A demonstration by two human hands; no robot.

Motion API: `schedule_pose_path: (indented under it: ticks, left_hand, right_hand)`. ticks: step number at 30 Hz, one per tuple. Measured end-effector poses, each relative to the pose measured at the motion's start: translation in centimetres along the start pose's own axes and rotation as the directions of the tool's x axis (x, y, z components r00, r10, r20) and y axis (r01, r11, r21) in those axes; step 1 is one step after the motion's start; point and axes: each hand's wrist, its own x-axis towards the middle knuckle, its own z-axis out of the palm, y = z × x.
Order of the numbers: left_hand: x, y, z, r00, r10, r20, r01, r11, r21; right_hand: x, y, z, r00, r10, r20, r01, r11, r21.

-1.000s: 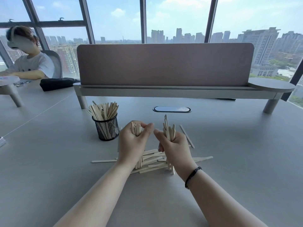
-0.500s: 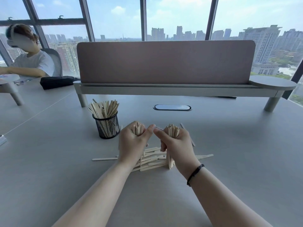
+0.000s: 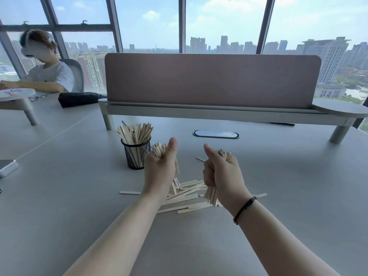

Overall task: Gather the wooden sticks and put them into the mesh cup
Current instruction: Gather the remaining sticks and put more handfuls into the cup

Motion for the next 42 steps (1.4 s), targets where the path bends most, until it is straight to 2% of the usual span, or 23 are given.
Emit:
schedule_pose_path:
  ticks: [5,11,17,21,25,29,34,36,39,40,42]
  left_hand:
    - [0.0,0.6,-1.5,0.999,0.016,0.032,-0.016,1.0,0.001]
    - [2.1,1.3,-4.7,0.993,-0.076,-0.087,0.063,0.987,-0.148]
    - [4.4,0.3,-7.8,0.959,-0.221,-0.179,0.132,0.904,-0.408]
    - [5.2,-1.0,-8.7,0.941,-0.275,-0.198,0.158,0.874,-0.46]
    - [5.4,-1.7,-8.5,0.923,-0.324,-0.208,0.197,0.861,-0.469]
    - [5.6,-1.6,-8.3,0.916,-0.34,-0.213,0.207,0.855,-0.476]
    - [5.7,-1.6,-8.6,0.916,-0.327,-0.231,0.191,0.864,-0.465]
    - [5.8,-1.6,-8.8,0.918,-0.32,-0.233,0.186,0.867,-0.462]
    - [5.7,-1.3,-8.9,0.92,-0.31,-0.241,0.176,0.875,-0.452]
    - [5.7,-1.2,-8.9,0.92,-0.308,-0.244,0.172,0.874,-0.454]
    - [5.6,-1.1,-9.0,0.919,-0.306,-0.248,0.167,0.873,-0.457]
  right_hand:
    - [0.9,0.3,2.9,0.995,0.06,0.083,-0.063,0.997,0.032]
    - [3.5,0.3,7.9,0.981,0.138,0.133,-0.15,0.985,0.084]
    - [8.3,-2.1,14.6,0.995,0.049,0.092,-0.056,0.995,0.083]
    - [11.6,-2.9,18.0,0.999,-0.005,0.045,0.0,0.994,0.111]
    - [13.9,-1.4,19.3,1.0,-0.023,0.003,0.023,1.0,-0.006]
    - [14.4,1.1,19.3,0.997,-0.059,0.048,0.068,0.977,-0.201]
    - [15.0,0.8,18.8,0.962,-0.235,0.137,0.27,0.886,-0.377]
    - [15.3,0.8,18.8,0.925,-0.31,0.218,0.379,0.768,-0.517]
    - [14.8,1.4,18.8,0.859,-0.344,0.379,0.51,0.511,-0.692]
    - [14.6,1.5,18.7,0.841,-0.369,0.395,0.537,0.478,-0.696]
    - [14.5,1.5,18.5,0.817,-0.452,0.358,0.562,0.488,-0.668]
